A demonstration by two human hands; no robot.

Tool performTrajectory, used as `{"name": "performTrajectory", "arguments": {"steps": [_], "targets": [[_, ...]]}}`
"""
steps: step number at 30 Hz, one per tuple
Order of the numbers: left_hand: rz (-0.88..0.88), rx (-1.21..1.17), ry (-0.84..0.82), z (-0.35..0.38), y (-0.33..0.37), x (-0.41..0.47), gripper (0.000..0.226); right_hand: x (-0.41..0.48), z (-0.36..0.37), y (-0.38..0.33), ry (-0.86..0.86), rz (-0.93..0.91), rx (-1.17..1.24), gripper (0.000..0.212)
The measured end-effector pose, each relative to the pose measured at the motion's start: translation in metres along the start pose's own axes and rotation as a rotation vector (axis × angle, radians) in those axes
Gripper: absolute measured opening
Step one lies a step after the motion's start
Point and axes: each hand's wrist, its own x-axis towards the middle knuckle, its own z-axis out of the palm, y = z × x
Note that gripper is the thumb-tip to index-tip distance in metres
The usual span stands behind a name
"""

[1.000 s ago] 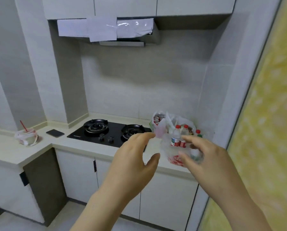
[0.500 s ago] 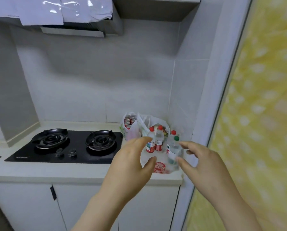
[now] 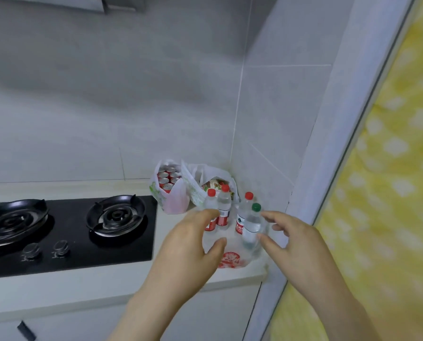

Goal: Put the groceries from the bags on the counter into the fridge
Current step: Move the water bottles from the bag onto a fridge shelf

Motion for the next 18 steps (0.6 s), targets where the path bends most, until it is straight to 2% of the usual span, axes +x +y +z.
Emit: {"name": "performTrajectory", "arguments": {"steps": [18], "targets": [[-0.154,0.000,-0.039,0.083,-0.075,0.161,0.048,0.180,0.070,0.079,-0.098,0.020,0.102,0.041]]}}
